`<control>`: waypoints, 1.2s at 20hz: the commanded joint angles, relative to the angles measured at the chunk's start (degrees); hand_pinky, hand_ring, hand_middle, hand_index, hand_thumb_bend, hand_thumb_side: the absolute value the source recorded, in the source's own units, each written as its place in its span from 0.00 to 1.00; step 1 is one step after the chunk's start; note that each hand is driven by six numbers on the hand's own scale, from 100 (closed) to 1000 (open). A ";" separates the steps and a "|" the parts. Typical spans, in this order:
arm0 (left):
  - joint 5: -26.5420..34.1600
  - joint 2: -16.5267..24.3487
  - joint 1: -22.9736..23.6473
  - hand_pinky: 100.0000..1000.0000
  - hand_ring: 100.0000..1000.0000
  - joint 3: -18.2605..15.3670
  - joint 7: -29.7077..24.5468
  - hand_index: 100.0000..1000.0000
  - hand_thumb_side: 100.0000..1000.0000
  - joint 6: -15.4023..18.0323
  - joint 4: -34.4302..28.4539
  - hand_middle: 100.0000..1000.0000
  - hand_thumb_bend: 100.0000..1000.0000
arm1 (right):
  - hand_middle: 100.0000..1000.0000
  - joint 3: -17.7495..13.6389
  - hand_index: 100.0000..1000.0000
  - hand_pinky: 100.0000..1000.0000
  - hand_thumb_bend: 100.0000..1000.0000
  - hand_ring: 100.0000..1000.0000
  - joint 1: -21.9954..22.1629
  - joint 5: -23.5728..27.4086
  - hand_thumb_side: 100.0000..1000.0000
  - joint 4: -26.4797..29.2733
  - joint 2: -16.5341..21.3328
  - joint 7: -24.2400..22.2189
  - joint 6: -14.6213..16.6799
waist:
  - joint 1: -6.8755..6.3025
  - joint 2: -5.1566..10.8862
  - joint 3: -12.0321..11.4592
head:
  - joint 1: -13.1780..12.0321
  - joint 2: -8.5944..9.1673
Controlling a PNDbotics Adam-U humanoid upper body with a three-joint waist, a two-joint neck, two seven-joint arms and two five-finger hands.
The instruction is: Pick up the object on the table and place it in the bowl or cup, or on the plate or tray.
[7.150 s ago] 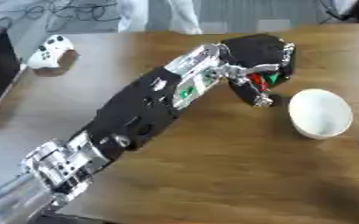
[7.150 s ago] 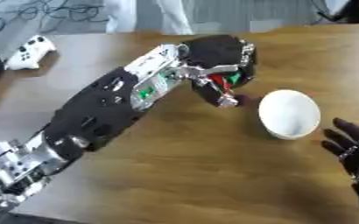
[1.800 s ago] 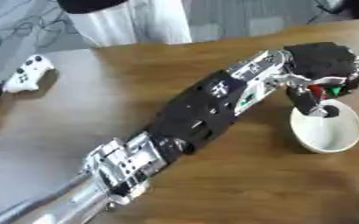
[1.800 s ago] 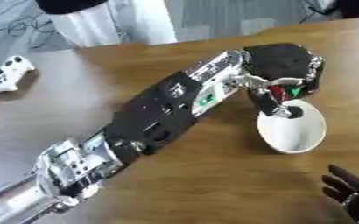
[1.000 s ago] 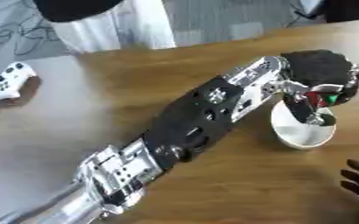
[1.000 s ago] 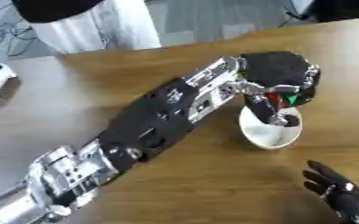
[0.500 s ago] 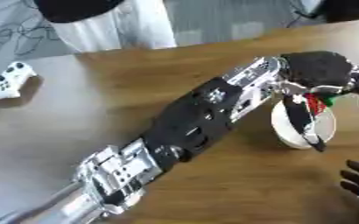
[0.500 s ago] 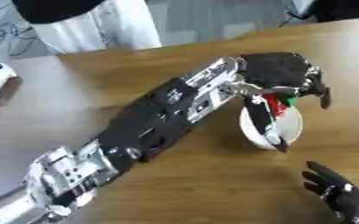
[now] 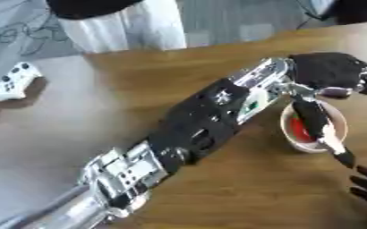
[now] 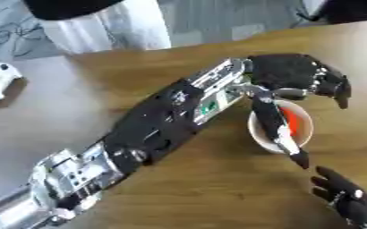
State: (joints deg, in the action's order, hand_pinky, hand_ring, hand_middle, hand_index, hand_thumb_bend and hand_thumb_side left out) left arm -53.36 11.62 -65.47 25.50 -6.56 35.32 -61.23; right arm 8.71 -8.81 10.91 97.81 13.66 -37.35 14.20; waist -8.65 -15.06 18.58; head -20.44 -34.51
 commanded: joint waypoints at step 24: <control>48.82 12.95 10.95 0.75 0.65 6.51 -9.03 0.67 0.79 -19.09 -28.04 0.55 0.58 | 1.00 -3.98 0.97 0.95 0.00 1.00 4.78 4.15 0.76 0.08 1.99 7.45 1.87 | 6.39 13.17 -18.49 | 1.93 -0.16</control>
State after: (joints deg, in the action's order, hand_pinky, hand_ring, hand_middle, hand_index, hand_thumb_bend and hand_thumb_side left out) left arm -7.57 22.51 -53.87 32.51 -15.64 17.98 -86.73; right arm 5.20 -3.81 14.67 97.13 14.71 -30.58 15.91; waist -2.50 -2.67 -0.37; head -19.34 -35.83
